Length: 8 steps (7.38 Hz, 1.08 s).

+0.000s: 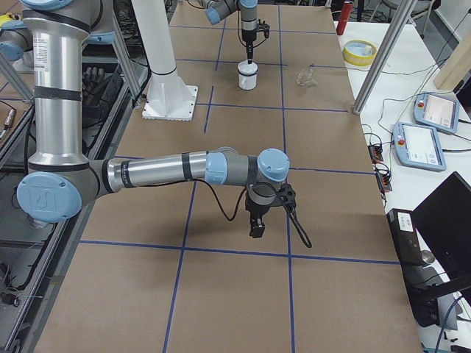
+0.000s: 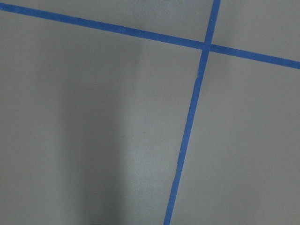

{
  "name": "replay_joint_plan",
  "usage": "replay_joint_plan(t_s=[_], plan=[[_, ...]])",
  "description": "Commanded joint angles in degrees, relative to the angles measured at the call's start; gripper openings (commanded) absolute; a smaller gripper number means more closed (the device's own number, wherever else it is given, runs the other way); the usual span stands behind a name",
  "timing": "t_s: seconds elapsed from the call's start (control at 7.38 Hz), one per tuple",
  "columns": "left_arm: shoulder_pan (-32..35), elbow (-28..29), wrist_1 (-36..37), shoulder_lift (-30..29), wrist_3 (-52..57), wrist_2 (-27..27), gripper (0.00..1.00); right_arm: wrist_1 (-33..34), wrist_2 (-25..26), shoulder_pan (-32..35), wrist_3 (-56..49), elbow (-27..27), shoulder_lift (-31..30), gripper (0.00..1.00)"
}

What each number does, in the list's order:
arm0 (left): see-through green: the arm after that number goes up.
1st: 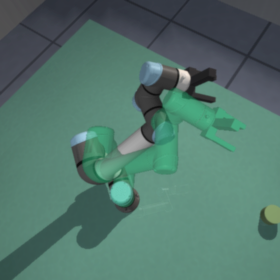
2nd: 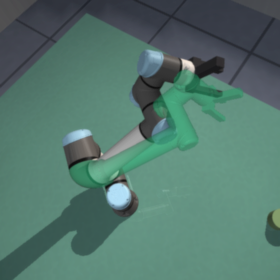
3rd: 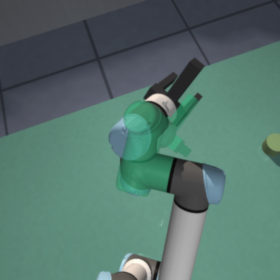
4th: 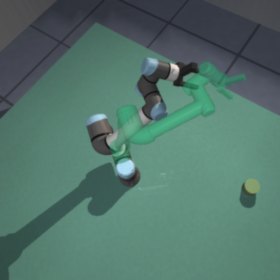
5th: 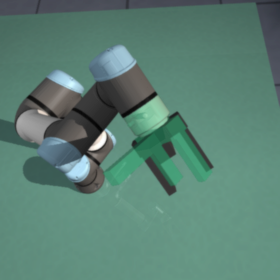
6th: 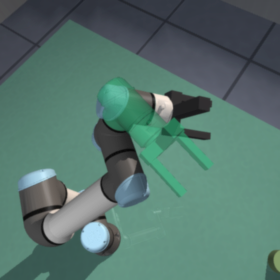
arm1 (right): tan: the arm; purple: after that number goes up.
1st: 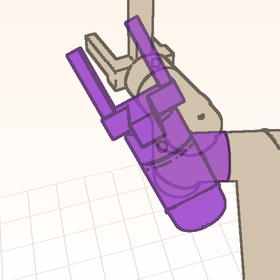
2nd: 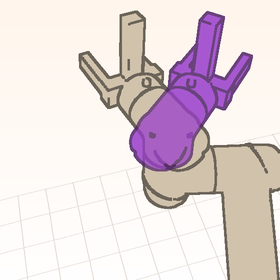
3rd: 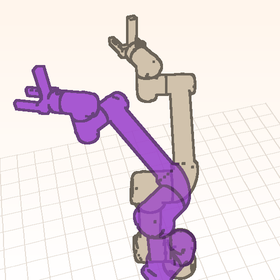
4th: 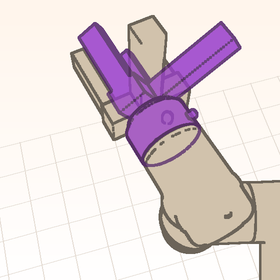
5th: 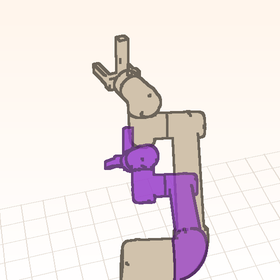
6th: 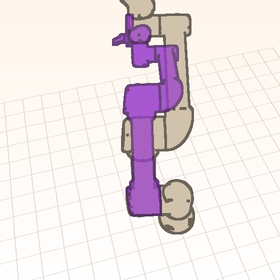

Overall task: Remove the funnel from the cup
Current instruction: 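Carry the white lid over the top of the white mug, then lower the lid onto the mug rim and open the left gripper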

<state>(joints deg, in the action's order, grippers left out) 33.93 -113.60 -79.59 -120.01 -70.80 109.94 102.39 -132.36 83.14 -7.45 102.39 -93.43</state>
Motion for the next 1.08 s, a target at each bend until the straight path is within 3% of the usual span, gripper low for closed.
replay_joint_plan(t_s=[0.0, 0.68, 0.81, 0.95], plan=[[-0.18, 0.14, -0.04, 0.39, -0.13, -0.16, 0.0, 0.0, 0.0, 0.0, -0.02, -0.08, 0.09, 1.0], [-0.18, 1.28, -0.21, 0.22, -0.13, -0.16, 0.0, 0.0, 0.0, 0.0, -0.02, 0.0, 0.0, 1.0], [-0.18, 1.28, -0.21, 0.13, -0.13, -0.16, 0.27, 0.0, 0.0, 0.0, -0.02, -0.08, 0.0, 1.0], [-0.18, 1.19, -0.21, 0.13, -0.04, -0.16, 0.66, 0.0, 0.0, 0.0, -0.02, 0.0, 0.0, 1.0]])
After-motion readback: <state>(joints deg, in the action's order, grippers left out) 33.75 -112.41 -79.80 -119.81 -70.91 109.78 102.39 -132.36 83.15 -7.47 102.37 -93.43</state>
